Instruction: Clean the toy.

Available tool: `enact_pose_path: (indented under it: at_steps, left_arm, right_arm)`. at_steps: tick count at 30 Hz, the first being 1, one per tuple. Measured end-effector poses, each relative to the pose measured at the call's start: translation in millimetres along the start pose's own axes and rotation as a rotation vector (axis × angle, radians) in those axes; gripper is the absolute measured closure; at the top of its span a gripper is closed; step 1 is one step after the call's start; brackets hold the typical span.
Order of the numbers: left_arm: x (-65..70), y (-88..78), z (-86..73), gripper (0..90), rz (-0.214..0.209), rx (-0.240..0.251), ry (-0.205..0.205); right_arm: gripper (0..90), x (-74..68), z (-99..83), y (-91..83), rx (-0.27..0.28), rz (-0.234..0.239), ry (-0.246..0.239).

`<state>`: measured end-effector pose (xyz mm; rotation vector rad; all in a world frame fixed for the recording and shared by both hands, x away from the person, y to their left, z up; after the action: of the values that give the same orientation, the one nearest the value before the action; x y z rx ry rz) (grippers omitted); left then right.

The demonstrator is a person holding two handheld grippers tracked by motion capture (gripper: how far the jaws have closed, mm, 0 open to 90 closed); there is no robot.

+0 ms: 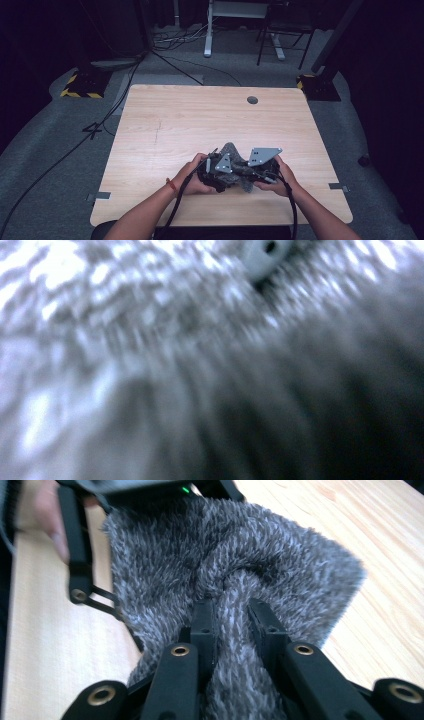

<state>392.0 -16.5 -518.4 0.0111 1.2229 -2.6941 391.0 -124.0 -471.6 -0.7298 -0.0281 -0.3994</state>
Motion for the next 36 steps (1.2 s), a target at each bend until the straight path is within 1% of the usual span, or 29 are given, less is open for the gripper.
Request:
enact_pose_path:
  at_steps: [2,4,5,9,10,12,14,15,17,19,21,22,24,25,26,28,29,32,33,36]
  left_arm:
    - [0.2,-1.2,0.4,33.7,-0.003,0.008,-0.001]
    - [0.1,-3.6,0.4,33.8,-0.001,0.011,0.003]
    - [0.1,-4.8,0.9,33.7,-0.006,0.020,0.007]
    - [1.1,-10.0,1.7,33.7,-0.010,0.038,-0.002]
    - [1.0,-10.7,2.1,33.8,-0.013,0.043,0.001]
    - [1.4,-13.3,2.9,33.7,-0.010,0.054,-0.003]
    - [0.7,-15.5,3.4,33.7,-0.009,0.067,-0.001]
    - [0.4,-16.6,3.3,33.8,-0.008,0.071,-0.003]
    - [0.0,-19.1,3.7,33.7,-0.012,0.089,-0.014]
    - [-0.6,-20.8,4.1,33.7,-0.011,0.098,-0.009]
    - [-0.7,-21.7,4.6,33.7,-0.012,0.110,-0.016]
    - [-0.6,-22.0,5.0,33.7,-0.014,0.116,-0.018]
    - [-0.4,-21.8,6.4,33.7,-0.017,0.126,-0.017]
    - [-0.4,-21.7,6.8,33.7,-0.017,0.128,-0.017]
    - [-0.3,-21.5,7.2,33.7,-0.021,0.128,-0.020]
    - [-0.9,-21.6,7.1,33.7,-0.020,0.123,-0.019]
    - [-1.2,-21.8,7.0,33.7,-0.022,0.127,-0.023]
    - [-2.9,-23.6,7.9,33.6,-0.019,0.136,-0.031]
    - [-3.0,-23.8,8.3,33.6,-0.016,0.136,-0.029]
    - [-3.9,-23.7,9.2,33.2,-0.010,0.129,-0.025]
  right_arm:
    - [76.4,2.3,-1.7,-2.3,0.003,-0.004,0.014]
    - [76.5,5.7,-3.9,-5.0,0.000,-0.025,0.011]
    - [76.6,7.5,-5.4,-6.7,0.000,-0.031,0.017]
    - [76.7,15.7,-14.4,-10.9,-0.005,-0.049,0.051]
    - [76.7,17.2,-16.9,-11.4,-0.010,-0.052,0.058]
    - [76.7,20.8,-21.9,-12.1,-0.025,-0.067,0.056]
    - [76.7,22.7,-25.9,-12.3,-0.028,-0.062,0.071]
    - [76.7,23.9,-29.2,-11.7,-0.040,-0.065,0.073]
    - [76.7,25.3,-33.7,-10.4,-0.054,-0.066,0.079]
    - [76.7,26.0,-36.9,-9.4,-0.054,-0.052,0.096]
    - [76.7,24.8,-36.3,-9.7,-0.035,-0.030,0.104]
    - [76.7,23.2,-34.8,-10.3,-0.017,-0.008,0.108]
    - [76.7,20.2,-32.9,-10.3,-0.004,0.013,0.114]
    - [76.8,16.2,-30.7,-10.2,0.018,0.045,0.117]
    - [76.9,14.0,-29.9,-9.5,0.023,0.057,0.117]
    - [77.0,8.5,-27.8,-7.3,0.028,0.068,0.101]
    - [77.0,8.4,-27.5,-6.9,0.026,0.060,0.098]
    - [77.1,8.9,-25.1,-8.9,0.056,0.072,0.115]
    - [77.2,9.5,-23.7,-10.1,0.065,0.068,0.117]
    - [77.2,8.4,-19.1,-12.5,0.087,0.058,0.105]
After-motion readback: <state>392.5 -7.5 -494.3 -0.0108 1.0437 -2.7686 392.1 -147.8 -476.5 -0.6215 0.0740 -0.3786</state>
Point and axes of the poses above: each handheld gripper's, and its own axes: y roughly forward along the jaws, z roughly out of its top, x roughly to its right, the point moved 7 cm from there along y, roughly forward along the jaws, and after that the axes turned 2 degrees about -z, right-handed, at the moved point
